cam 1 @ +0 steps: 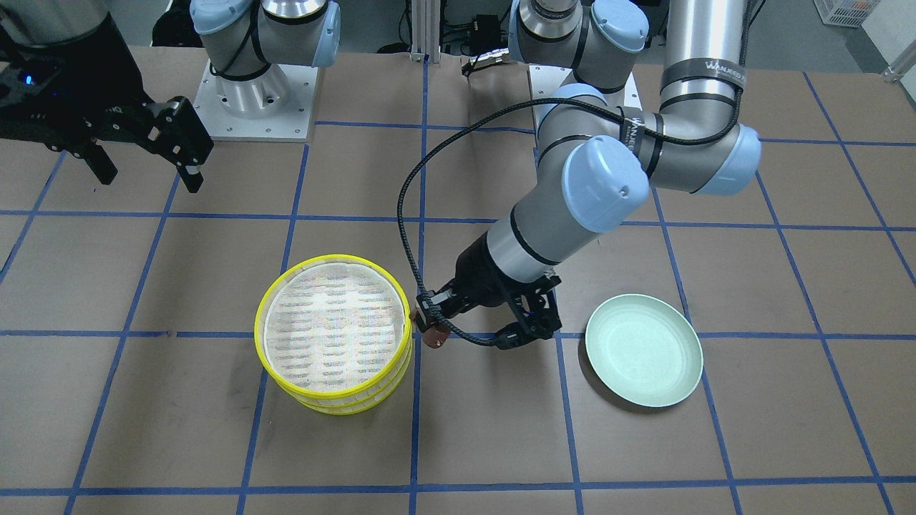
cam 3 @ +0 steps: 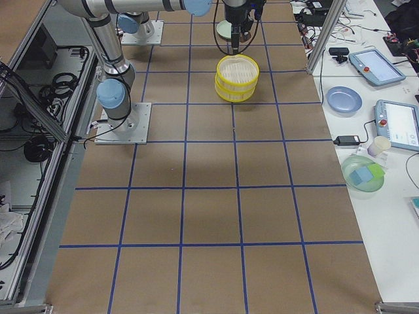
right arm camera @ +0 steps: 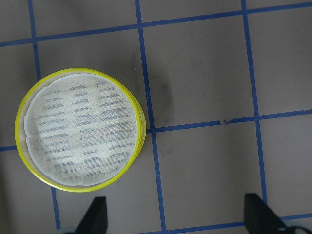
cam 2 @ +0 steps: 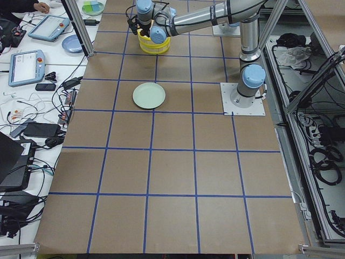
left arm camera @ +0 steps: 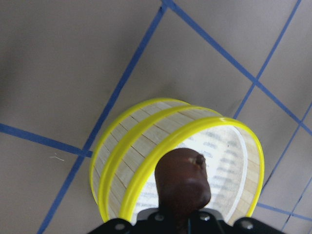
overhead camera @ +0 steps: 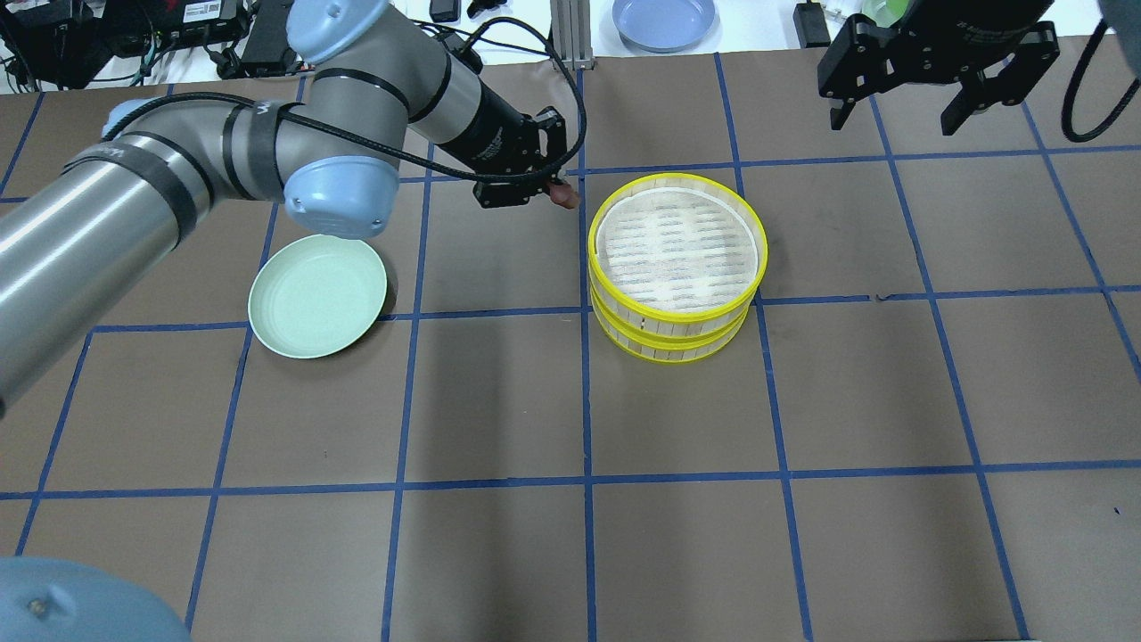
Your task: Stack buns with steamer
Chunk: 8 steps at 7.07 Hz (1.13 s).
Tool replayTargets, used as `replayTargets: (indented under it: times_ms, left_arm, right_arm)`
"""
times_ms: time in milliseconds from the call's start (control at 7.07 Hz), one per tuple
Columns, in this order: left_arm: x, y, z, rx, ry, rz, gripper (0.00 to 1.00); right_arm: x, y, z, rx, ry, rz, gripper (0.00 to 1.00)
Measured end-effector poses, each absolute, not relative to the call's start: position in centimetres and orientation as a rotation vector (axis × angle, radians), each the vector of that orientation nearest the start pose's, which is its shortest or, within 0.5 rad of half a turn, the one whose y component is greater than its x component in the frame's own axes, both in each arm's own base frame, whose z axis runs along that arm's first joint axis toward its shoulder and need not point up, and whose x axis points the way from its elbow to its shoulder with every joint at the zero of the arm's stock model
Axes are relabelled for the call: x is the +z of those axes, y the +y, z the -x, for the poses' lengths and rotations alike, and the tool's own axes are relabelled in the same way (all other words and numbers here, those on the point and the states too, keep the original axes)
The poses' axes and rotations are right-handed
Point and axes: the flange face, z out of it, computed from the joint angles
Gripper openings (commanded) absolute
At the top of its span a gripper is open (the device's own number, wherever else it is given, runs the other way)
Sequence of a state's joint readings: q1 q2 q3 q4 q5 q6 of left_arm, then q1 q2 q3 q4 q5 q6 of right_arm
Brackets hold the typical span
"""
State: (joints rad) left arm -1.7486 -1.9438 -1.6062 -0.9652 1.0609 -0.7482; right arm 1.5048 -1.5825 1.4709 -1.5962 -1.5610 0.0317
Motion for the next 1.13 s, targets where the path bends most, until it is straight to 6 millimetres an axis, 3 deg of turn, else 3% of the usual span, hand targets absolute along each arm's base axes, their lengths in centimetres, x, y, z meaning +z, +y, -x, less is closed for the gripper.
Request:
replayTargets:
  times_ms: [141, 283, 707, 1131]
  left_arm:
    - [33.0, -57.7, 31.2, -0.104, -2.514, -0.659, 0.78]
    - [32.1, -56.7, 32.6, -0.137, -2.519, -0.660, 1.00]
    - [31.2, -55.8, 34.1, -0.200, -2.492, -0.649, 1.00]
    - [31.9, -56.0, 34.3, -0.196, -2.476, -0.632, 1.00]
  right_arm:
    - [55.4, -49.8, -10.2, -0.234, 3.127, -0.116, 1.00]
    - [55.5, -49.5, -10.2, -0.235, 3.126, -0.102, 1.00]
    - [55.1, -49.4, -10.2, -0.226, 3.127, -0.097, 1.00]
    - [55.2, -49.4, -10.1, -0.237, 3.131, -0.097, 1.00]
